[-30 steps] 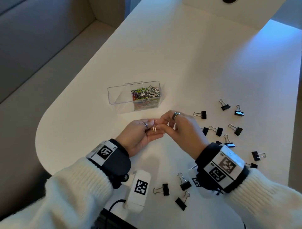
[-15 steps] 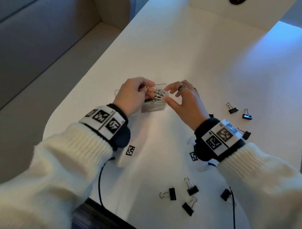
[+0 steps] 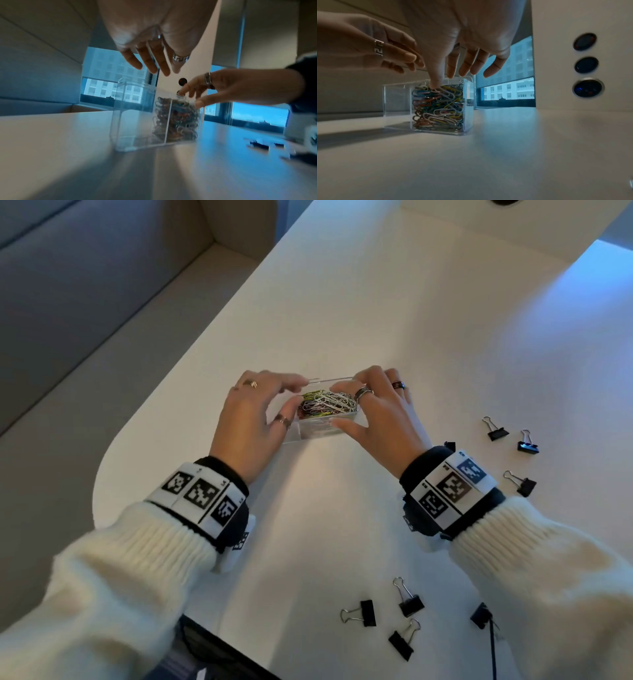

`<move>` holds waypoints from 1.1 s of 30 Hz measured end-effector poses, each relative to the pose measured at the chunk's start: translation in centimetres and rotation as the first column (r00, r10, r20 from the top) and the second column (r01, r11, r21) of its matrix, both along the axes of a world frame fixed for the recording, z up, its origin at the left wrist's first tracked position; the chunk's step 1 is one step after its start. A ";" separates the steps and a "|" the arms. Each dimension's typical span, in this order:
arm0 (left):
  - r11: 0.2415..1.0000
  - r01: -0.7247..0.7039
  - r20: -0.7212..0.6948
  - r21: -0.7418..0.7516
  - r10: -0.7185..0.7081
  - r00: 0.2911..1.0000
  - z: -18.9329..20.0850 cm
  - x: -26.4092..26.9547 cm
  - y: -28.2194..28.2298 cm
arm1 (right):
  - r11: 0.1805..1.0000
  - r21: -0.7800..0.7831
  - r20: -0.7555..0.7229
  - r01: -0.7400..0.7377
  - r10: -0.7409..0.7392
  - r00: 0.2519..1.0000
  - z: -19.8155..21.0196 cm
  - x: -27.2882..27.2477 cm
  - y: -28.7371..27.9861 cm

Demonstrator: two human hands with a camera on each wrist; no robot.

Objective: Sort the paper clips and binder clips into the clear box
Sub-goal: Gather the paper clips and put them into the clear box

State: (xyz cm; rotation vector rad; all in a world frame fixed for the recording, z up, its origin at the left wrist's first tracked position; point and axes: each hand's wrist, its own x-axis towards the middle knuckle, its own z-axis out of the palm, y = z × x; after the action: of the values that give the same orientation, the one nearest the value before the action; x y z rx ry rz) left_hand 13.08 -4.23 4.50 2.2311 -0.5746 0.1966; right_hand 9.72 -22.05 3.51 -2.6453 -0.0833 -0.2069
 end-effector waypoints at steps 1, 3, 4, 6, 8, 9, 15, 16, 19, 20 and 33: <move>0.995 -0.036 0.015 0.095 0.035 0.999 -0.4 -0.3 0.3 | 0.999 -0.051 0.011 -0.015 0.015 1.000 -0.1 0.0 0.1; 0.972 -0.069 -0.010 0.226 0.073 0.997 -1.4 -0.8 0.7 | 0.992 -0.119 0.036 -0.034 0.039 0.999 -0.2 0.1 0.2; 0.966 -0.075 -0.028 0.247 0.085 0.996 -1.7 -1.0 0.6 | 0.990 -0.135 0.044 -0.039 0.045 0.998 -0.3 0.1 0.2; 0.970 -0.080 -0.064 0.229 0.098 0.993 -2.1 -1.2 0.3 | 0.989 -0.144 0.033 -0.040 0.045 0.998 -0.4 0.2 0.2; 0.978 -0.077 -0.088 0.196 0.096 0.991 -2.3 -1.2 -0.1 | 0.989 -0.141 0.023 -0.039 0.043 0.999 -0.4 0.2 0.1; 0.980 -0.077 -0.095 0.183 0.096 0.991 -2.3 -1.2 -0.3 | 0.989 -0.142 0.025 -0.039 0.044 0.999 -0.3 0.2 0.1; 0.984 -0.075 -0.076 0.161 0.088 0.993 -2.4 -1.0 -0.2 | 0.991 -0.130 0.052 -0.041 0.049 0.997 -0.3 0.1 0.1; 0.986 -0.072 -0.065 0.151 0.083 0.994 -2.2 -1.0 0.1 | 0.991 -0.126 0.063 -0.039 0.047 0.997 -0.2 0.1 0.1; 0.984 -0.139 0.013 0.112 0.138 0.990 -1.6 -0.9 1.5 | 0.990 -0.131 0.113 -0.056 0.071 0.991 0.1 -0.3 0.8; 0.980 -0.170 0.017 0.107 0.169 0.986 -1.4 -0.8 2.0 | 0.989 -0.121 0.130 -0.085 0.101 0.986 0.4 -0.4 1.3; 0.997 -0.038 -0.309 0.061 0.055 0.949 -2.7 1.3 3.8 | 0.943 -0.216 -0.293 -0.254 0.186 0.938 2.7 2.0 8.2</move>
State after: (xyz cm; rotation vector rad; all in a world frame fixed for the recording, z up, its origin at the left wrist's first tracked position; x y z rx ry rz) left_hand 14.39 -0.42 1.78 2.2691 -0.3584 -0.1482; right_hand 11.74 -13.80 6.22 -2.8575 -0.3370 0.2564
